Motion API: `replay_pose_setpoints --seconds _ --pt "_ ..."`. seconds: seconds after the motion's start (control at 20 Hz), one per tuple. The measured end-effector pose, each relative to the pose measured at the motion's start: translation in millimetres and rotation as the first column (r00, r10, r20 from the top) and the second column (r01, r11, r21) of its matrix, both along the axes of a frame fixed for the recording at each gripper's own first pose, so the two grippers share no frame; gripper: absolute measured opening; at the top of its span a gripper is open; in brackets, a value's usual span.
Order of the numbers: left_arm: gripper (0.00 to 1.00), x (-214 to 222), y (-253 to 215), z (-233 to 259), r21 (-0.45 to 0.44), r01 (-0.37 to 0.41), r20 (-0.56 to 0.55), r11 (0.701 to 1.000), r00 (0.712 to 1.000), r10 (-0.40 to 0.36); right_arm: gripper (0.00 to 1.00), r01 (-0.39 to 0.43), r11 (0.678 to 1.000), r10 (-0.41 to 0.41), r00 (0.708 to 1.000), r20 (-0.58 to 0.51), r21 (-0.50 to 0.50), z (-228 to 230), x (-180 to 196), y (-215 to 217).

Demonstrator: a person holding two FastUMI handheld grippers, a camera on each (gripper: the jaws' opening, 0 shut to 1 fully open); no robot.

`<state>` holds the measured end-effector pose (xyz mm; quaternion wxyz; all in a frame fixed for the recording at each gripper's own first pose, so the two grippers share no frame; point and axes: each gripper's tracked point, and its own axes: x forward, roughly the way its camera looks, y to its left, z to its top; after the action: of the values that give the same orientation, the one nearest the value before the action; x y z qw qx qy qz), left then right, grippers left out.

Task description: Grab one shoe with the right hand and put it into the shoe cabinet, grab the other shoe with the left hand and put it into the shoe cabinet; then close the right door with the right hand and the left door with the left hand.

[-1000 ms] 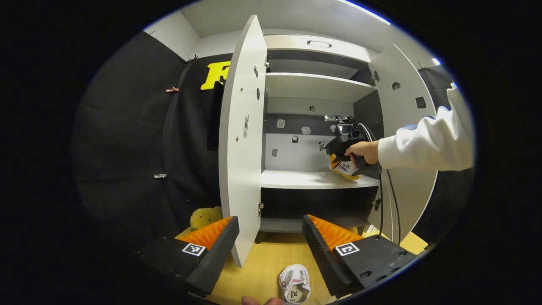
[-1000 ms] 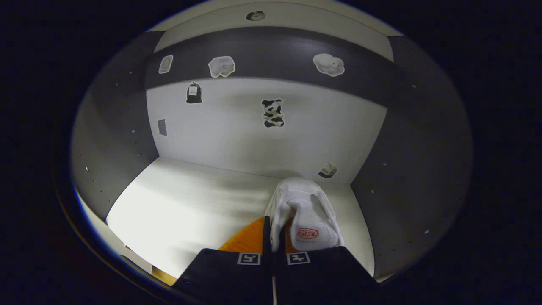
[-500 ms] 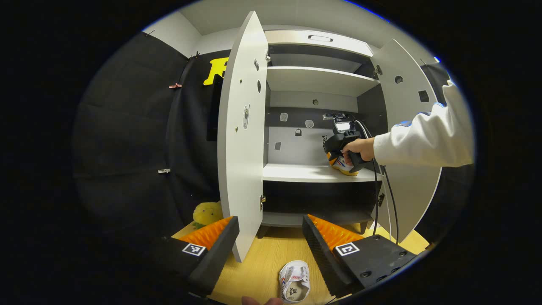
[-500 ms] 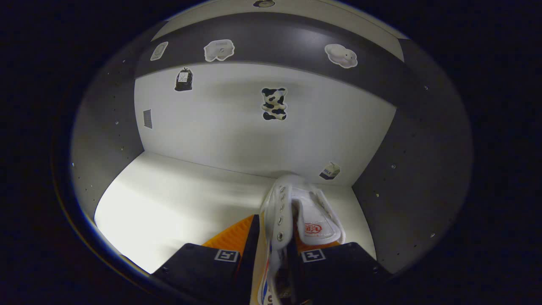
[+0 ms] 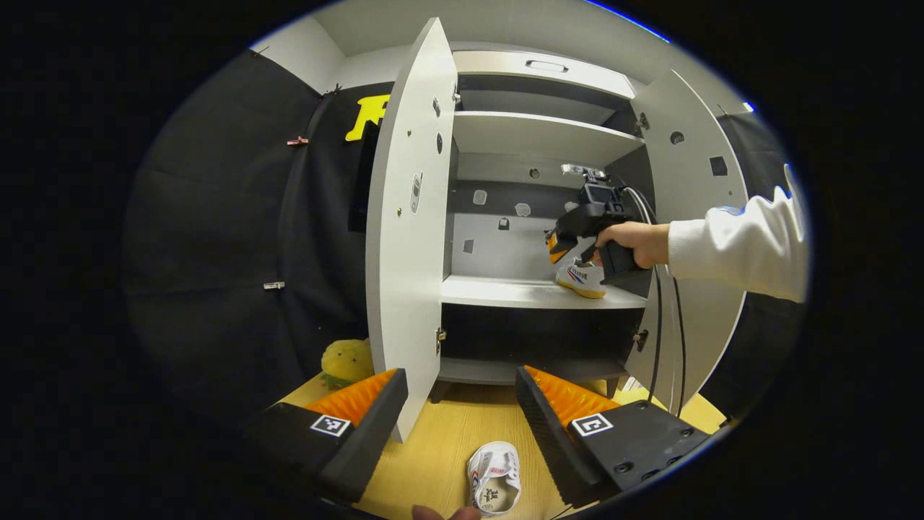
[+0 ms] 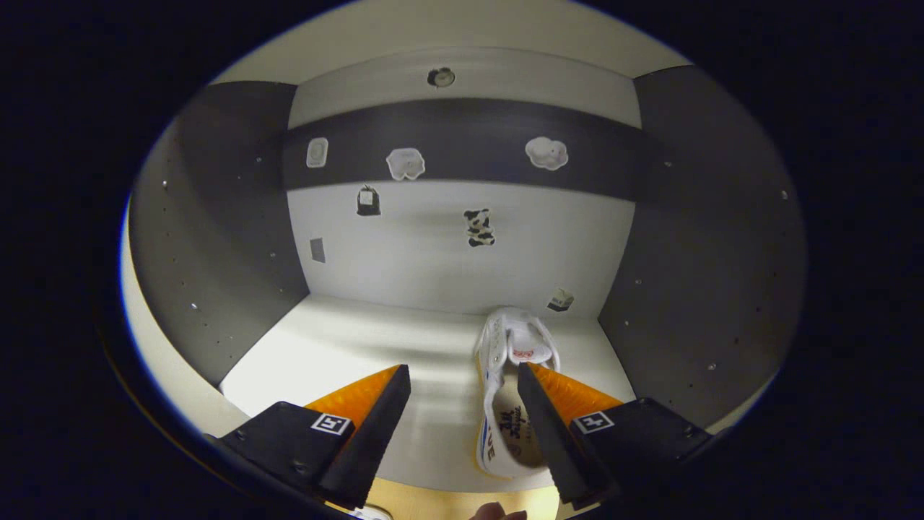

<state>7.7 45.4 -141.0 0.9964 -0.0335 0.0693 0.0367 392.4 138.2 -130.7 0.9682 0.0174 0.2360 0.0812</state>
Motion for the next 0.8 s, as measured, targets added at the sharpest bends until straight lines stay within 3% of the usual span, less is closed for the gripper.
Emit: replay_pose_setpoints --seconds 0.25,0.45,0.8 --pt "0.95 -6.9 1.9 -16.7 0.015 0.010 -0.011 1.000 1.000 -0.010 0.97 -0.005 0.998 -0.002 0.995 0.104 0.070 36.2 -73.3 -6.9" --pt "0.95 -12.2 -3.7 -48.0 0.041 0.047 -0.029 0.998 0.999 -0.045 0.98 -0.023 0.998 0.010 0.973 0.231 0.055 56.6 -141.9 -16.2" --pt "0.95 -29.2 -32.7 -152.7 0.051 0.175 -0.183 0.983 0.970 -0.163 0.98 -0.038 0.993 0.004 0.958 0.286 0.114 58.3 -265.0 -30.6"
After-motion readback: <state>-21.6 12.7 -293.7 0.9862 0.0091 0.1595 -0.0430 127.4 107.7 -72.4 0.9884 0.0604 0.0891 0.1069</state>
